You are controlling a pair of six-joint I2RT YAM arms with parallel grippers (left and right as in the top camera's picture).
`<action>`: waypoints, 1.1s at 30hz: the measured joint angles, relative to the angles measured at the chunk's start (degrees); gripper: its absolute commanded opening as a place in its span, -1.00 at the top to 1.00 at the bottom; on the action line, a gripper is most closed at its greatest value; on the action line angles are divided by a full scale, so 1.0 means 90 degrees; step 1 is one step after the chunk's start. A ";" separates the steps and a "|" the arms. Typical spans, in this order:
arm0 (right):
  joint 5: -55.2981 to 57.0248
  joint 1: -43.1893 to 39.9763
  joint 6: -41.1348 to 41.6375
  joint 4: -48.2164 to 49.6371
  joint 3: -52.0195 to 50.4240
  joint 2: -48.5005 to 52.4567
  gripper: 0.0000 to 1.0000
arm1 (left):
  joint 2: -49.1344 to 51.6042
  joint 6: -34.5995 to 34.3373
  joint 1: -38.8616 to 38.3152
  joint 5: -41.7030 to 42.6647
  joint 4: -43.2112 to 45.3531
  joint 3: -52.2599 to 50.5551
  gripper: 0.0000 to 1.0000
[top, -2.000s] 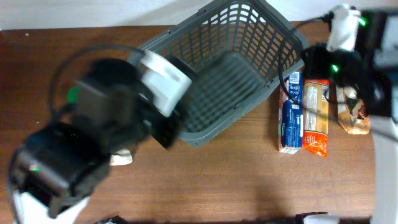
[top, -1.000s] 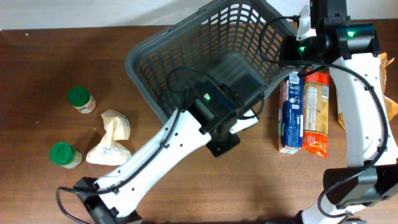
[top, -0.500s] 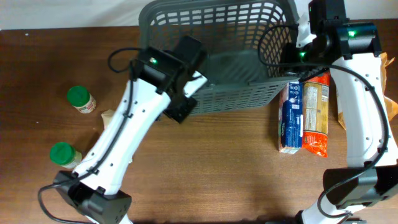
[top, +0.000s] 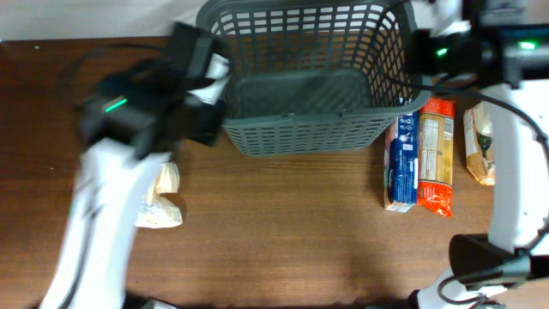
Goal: Pack container
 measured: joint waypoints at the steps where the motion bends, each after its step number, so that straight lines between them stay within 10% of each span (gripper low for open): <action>1: 0.0002 -0.0146 -0.0005 0.0102 0.0153 -0.0063 0.92 | -0.0289 -0.0044 0.0206 -0.0046 0.0117 0.0121 0.96; 13: 0.0095 -0.1209 0.0155 0.0338 0.0228 0.0406 0.92 | -0.1515 -0.0163 0.1984 -0.0277 0.0576 0.0352 0.96; 33: -0.0406 -0.0148 0.0248 0.0571 0.0087 0.1673 0.92 | -0.1304 -0.0163 0.2120 -0.0277 0.0585 0.0323 0.88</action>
